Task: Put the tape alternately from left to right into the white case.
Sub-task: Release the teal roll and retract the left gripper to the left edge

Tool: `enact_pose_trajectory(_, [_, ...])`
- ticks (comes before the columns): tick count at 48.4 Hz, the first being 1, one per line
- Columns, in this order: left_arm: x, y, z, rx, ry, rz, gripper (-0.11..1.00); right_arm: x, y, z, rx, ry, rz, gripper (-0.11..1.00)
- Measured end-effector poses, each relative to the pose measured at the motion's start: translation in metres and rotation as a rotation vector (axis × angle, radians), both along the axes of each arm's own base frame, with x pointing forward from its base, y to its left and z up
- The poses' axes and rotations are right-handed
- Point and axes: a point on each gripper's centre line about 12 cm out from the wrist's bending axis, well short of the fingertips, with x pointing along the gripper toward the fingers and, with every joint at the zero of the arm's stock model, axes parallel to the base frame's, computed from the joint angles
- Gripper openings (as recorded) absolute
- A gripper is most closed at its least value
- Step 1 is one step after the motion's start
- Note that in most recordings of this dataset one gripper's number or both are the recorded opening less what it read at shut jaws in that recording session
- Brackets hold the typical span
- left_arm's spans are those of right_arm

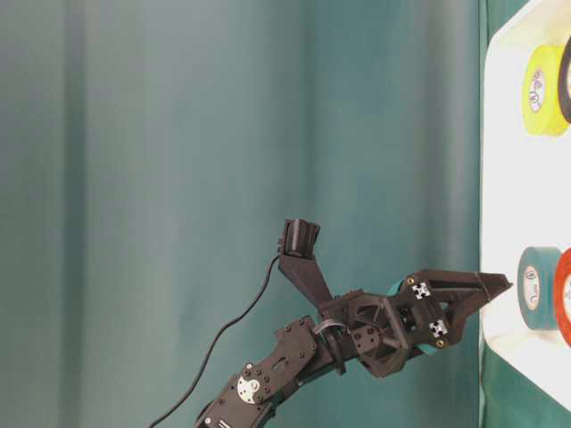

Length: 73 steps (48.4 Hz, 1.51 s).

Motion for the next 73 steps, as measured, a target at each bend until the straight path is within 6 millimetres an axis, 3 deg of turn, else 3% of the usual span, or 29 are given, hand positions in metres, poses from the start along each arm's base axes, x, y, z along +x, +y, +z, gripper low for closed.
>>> enact_pose_trajectory(11, [-0.001,-0.001,0.002,0.001,-0.005,0.001,0.92,-0.001,0.000,-0.001,0.000,0.003,0.000,0.59])
enact_pose_trajectory(19, [-0.010,-0.005,0.019,0.013,-0.031,0.004,0.92,0.000,0.000,-0.001,0.000,0.002,0.000,0.59])
enact_pose_trajectory(49, [-0.104,-0.051,0.035,0.010,-0.038,0.013,0.92,-0.001,0.000,0.000,0.000,-0.005,0.000,0.59])
enact_pose_trajectory(63, [-0.135,-0.066,0.031,0.012,-0.042,0.013,0.92,-0.001,0.000,0.001,-0.001,-0.009,0.001,0.59])
enact_pose_trajectory(73, [-0.146,-0.073,0.036,0.034,-0.098,0.015,0.91,-0.002,0.000,0.001,0.000,-0.011,0.000,0.59])
